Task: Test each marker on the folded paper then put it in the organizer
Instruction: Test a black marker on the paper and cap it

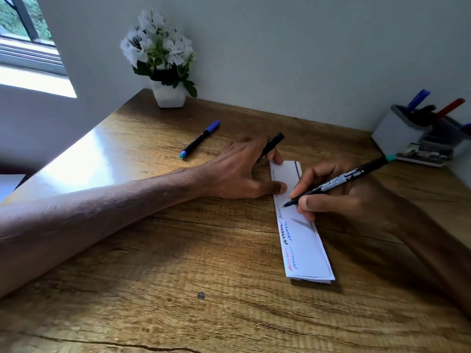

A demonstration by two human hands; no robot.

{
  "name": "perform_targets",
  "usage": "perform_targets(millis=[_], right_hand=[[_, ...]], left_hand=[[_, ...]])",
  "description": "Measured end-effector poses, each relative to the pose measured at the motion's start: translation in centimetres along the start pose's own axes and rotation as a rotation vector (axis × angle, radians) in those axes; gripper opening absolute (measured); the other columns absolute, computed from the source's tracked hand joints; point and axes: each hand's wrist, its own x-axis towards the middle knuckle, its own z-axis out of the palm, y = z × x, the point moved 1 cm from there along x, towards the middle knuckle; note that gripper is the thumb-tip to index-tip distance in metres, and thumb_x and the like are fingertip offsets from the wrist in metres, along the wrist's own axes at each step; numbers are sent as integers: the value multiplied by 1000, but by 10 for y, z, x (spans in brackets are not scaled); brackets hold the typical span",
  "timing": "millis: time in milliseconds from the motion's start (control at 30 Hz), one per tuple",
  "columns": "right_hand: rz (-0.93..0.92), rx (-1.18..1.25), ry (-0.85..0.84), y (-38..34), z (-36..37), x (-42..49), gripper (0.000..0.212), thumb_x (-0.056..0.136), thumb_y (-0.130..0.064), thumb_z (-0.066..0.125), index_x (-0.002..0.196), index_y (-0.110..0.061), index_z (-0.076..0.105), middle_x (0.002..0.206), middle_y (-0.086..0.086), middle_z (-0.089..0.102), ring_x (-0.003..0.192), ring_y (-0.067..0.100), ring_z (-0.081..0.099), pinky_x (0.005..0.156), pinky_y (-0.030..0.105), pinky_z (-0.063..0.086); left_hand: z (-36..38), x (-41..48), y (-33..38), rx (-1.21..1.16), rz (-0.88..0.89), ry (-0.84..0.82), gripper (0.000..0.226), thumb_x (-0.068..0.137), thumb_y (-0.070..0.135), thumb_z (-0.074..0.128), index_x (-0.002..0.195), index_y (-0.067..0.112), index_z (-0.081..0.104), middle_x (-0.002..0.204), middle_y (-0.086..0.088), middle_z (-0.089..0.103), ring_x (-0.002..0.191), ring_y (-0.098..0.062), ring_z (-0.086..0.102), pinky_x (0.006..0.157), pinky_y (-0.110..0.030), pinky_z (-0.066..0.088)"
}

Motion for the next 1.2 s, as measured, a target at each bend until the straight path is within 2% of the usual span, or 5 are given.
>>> perform_targets(millis=[300, 433, 633, 833, 1200], right_hand=[[-74, 19, 28, 12, 3, 6, 2, 75, 3, 66, 77, 4, 67, 70, 23, 65, 51, 22, 57, 44, 25, 49], [-110, 3, 26, 17, 4, 7, 3, 74, 5, 63, 74, 3, 66, 69, 25, 63, 52, 25, 54, 43, 23, 46], [-181, -56, -14, 17, 8, 9, 8, 71, 7, 64, 71, 0, 68, 69, 20, 65, 58, 12, 59, 51, 17, 45], [-212, -136, 10, 17, 9, 9, 5, 72, 2, 69, 72, -3, 70, 72, 16, 68, 67, 35, 63, 56, 53, 50], [-239, -171, 15, 16, 11, 10, 10, 70, -23, 69, 71, -14, 71, 73, 13, 69, 68, 36, 63, 55, 58, 48]], left_hand=[[-1, 0, 3, 14, -8, -13, 53, 86, 53, 73, 127, 28, 50, 119, 19, 46, 114, -2, 37, 96, -23, 25], [-1, 1, 3, 44, -15, -36, 63, 81, 63, 74, 127, 27, 49, 128, 14, 49, 125, -11, 39, 101, -27, 24], [2, 2, 2, 81, -36, -64, 78, 61, 85, 56, 118, 33, 42, 131, 13, 52, 131, -16, 39, 105, -34, 28], [2, 1, 0, 68, -29, -77, 77, 59, 86, 51, 115, 36, 39, 134, 11, 52, 131, -15, 38, 106, -34, 27], [2, 1, 2, 55, -32, -69, 68, 66, 74, 61, 116, 33, 40, 132, 11, 52, 126, -12, 40, 103, -29, 25]])
